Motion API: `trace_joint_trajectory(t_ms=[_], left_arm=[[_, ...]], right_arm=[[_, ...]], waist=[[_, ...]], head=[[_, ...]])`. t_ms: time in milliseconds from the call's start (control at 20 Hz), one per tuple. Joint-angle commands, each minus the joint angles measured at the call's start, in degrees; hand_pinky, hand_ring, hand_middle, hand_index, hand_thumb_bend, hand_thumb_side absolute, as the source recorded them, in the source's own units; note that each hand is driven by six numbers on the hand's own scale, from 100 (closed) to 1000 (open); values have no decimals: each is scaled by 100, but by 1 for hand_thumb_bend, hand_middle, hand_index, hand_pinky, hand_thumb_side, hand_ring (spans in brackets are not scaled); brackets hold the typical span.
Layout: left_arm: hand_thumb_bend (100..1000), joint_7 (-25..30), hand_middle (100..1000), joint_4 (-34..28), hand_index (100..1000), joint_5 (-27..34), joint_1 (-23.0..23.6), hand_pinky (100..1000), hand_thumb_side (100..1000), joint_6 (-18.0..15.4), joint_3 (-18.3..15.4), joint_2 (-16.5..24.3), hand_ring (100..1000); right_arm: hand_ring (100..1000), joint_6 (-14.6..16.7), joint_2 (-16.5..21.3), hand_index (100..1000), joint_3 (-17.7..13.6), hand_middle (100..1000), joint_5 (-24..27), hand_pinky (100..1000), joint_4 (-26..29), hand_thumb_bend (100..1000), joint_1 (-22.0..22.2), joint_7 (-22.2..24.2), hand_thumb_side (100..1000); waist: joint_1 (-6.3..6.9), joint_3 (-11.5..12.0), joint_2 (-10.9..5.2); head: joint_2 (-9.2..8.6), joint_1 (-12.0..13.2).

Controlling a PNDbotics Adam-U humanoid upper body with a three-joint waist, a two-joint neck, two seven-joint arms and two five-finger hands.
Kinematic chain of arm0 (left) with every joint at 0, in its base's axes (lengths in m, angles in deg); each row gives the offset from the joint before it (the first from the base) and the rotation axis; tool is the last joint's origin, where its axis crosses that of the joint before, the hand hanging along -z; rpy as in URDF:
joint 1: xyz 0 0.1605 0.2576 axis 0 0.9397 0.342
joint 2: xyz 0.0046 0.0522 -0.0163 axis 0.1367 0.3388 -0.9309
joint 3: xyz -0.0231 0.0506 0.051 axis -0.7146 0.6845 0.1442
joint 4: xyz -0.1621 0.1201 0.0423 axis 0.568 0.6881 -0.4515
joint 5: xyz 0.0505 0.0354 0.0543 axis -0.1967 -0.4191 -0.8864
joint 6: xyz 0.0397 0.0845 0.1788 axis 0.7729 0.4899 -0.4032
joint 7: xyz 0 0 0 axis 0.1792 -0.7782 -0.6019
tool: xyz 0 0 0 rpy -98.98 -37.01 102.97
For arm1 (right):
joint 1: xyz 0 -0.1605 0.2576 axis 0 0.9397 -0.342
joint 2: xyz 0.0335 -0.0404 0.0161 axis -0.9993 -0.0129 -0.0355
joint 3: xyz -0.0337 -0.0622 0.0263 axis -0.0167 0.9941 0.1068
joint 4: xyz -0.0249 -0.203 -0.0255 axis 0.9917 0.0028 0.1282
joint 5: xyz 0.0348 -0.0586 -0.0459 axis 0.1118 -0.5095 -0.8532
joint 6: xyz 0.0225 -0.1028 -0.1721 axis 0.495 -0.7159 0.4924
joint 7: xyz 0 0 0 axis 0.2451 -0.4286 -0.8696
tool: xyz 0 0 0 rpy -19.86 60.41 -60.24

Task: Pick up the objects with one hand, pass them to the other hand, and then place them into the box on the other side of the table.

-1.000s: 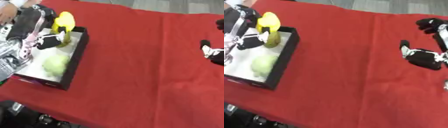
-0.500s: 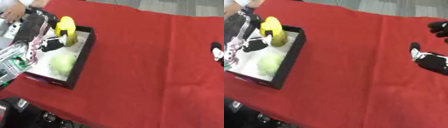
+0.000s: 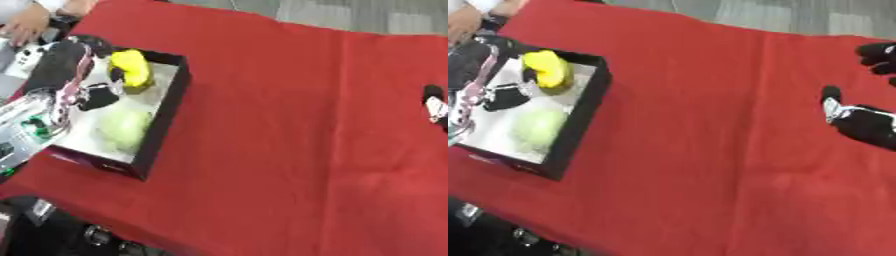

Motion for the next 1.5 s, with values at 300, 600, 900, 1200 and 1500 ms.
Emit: trace_joint_trajectory(t_ms=[300,600,900,1200,1500], left_arm=[[260,576,727,27,863,-516,-18,815,955,247,-98,97,816],[189,610,715,-74,857,-621,-15,815,938,368,-195,77,807],[100,-4,677,-712,795,64,-97,814,490,87,-699,-223,752],[100,-819,660,-820,790,2255,-275,818,605,-1704,-1084,-661,742],[100,-1011,659,-821,796,3745,-479,835,690,-2761,-1108,-1075,745]], right_arm=[[817,9,90,819,-109,751,68,854,86,218,-23,-109,142],[814,31,114,818,-168,751,101,851,86,204,29,-203,140],[828,221,210,830,-518,766,68,851,86,100,169,-621,238],[841,533,318,841,-1193,786,426,842,86,100,470,-1328,164],[886,955,263,851,-1992,865,1299,839,86,100,855,-2224,209]], waist=[[-40,-21,-242],[-24,-37,-245],[-17,-27,-252],[2,-37,-255],[27,-99,-222]], head=[[8,-155],[20,-339],[16,-664],[16,-892],[-42,-920]])
